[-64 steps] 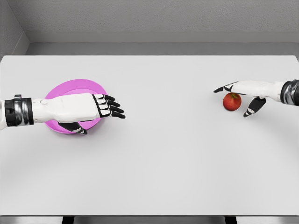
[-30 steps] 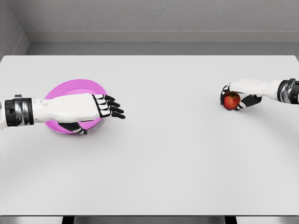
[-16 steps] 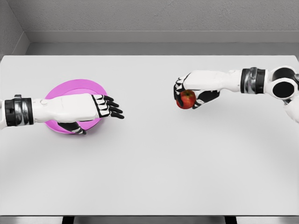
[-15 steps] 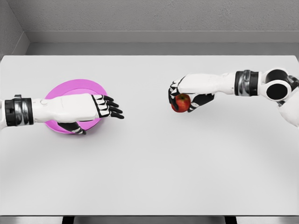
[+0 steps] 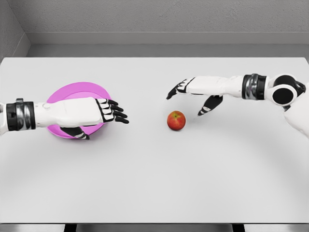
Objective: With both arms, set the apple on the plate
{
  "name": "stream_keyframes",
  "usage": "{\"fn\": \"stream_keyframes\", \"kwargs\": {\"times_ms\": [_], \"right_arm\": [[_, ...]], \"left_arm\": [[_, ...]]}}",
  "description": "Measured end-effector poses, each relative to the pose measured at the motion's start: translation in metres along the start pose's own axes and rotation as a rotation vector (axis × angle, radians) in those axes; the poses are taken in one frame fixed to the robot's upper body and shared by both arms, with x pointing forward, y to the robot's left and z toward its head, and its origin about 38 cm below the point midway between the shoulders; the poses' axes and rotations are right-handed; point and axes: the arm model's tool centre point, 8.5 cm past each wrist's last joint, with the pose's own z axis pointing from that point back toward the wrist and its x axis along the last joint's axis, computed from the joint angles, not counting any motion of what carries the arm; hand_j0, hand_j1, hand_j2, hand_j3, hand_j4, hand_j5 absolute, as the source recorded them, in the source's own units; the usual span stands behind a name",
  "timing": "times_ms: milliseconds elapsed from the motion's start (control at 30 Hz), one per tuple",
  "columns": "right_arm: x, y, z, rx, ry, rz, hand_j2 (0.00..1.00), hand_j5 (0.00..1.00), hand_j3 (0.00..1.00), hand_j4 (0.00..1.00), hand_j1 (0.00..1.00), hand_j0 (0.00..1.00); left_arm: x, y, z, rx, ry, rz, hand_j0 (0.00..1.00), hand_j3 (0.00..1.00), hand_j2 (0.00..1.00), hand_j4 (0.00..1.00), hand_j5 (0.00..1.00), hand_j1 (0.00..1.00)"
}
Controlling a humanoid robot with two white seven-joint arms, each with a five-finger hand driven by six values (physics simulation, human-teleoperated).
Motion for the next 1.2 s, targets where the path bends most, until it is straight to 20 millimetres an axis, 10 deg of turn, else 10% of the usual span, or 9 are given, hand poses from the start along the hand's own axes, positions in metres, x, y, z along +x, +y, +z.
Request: {"fn": "stream_keyframes", "kwargs": {"times_ms": [200, 333, 600, 1200], "right_arm": [[-0.048, 0.001, 0.071, -0.120, 0.174, -0.096, 1.00, 1.00, 1.00, 1.00, 1.00, 1.00], [-0.056, -0.002, 0.090, -0.171, 0.209, -0.113, 1.00, 1.00, 1.00, 1.00, 1.00, 1.00], [-0.056, -0.015, 0.102, -0.218, 0.219, -0.103, 1.00, 1.00, 1.00, 1.00, 1.00, 1.00], [-0.056, -0.014, 0.101, -0.215, 0.219, -0.103, 1.00, 1.00, 1.00, 1.00, 1.00, 1.00]], "left_arm": [[-0.009, 0.089, -0.066, 0.086, -0.073, -0.131, 1.00, 1.00, 1.00, 1.00, 1.00, 1.00], [-0.037, 0.090, -0.131, 0.050, -0.040, -0.066, 1.00, 1.00, 1.00, 1.00, 1.00, 1.00], [-0.008, 0.078, -0.206, -0.002, -0.140, -0.025, 1.00, 1.00, 1.00, 1.00, 1.00, 1.00], [-0.024, 0.037, -0.197, -0.123, -0.089, -0.013, 1.00, 1.00, 1.00, 1.00, 1.00, 1.00]]}}
